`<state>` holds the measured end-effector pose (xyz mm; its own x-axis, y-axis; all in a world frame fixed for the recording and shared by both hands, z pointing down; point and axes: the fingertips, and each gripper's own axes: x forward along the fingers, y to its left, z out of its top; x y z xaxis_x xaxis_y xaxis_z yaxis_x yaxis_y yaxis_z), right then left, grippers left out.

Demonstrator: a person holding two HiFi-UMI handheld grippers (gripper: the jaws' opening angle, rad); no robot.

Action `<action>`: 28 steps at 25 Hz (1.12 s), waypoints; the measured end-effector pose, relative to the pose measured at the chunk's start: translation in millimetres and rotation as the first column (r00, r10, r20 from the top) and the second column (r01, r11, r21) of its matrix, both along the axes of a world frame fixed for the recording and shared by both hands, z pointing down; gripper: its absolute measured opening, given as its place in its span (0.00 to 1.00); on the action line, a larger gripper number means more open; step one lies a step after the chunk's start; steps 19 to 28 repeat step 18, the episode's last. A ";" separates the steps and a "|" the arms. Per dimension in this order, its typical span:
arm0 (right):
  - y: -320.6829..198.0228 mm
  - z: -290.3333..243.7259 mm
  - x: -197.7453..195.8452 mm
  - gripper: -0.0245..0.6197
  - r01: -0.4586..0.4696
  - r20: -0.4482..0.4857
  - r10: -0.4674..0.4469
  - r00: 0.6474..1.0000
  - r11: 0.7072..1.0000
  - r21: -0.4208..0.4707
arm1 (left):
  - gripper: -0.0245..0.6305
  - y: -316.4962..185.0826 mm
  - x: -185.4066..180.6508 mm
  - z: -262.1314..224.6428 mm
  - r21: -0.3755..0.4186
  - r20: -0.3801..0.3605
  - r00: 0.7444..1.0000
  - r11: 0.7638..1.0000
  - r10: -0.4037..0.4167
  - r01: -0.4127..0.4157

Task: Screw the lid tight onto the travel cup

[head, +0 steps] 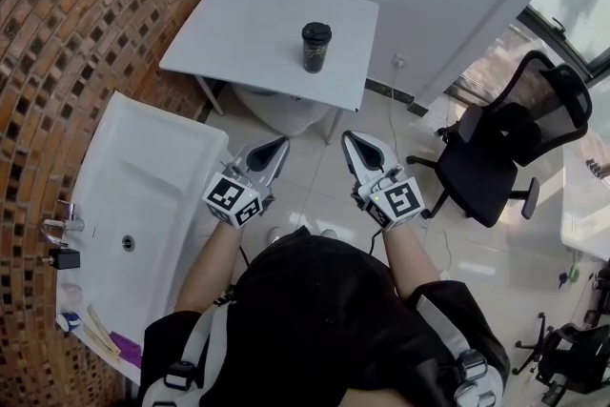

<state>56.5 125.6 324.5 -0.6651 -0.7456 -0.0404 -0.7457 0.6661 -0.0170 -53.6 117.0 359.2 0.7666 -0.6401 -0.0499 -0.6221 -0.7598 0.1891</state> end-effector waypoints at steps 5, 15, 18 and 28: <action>2.6 8.2 0.1 0.04 0.006 0.001 -0.006 1.000 1.000 -0.004 | 0.04 4.1 -4.1 6.7 -0.017 0.000 1.000 1.000 -0.001 0.001; 0.2 -3.3 4.3 0.04 0.005 -0.038 -0.004 0.999 1.000 0.019 | 0.04 0.3 -5.4 4.6 -0.018 -0.017 1.000 1.000 -0.019 0.018; 0.2 -0.2 4.6 0.04 0.004 -0.034 -0.004 0.999 1.000 0.013 | 0.04 2.4 -4.5 5.8 -0.019 -0.013 1.000 1.000 -0.019 0.018; 0.2 -0.2 4.6 0.04 0.004 -0.034 -0.004 0.999 1.000 0.013 | 0.04 2.4 -4.5 5.8 -0.019 -0.013 1.000 1.000 -0.019 0.018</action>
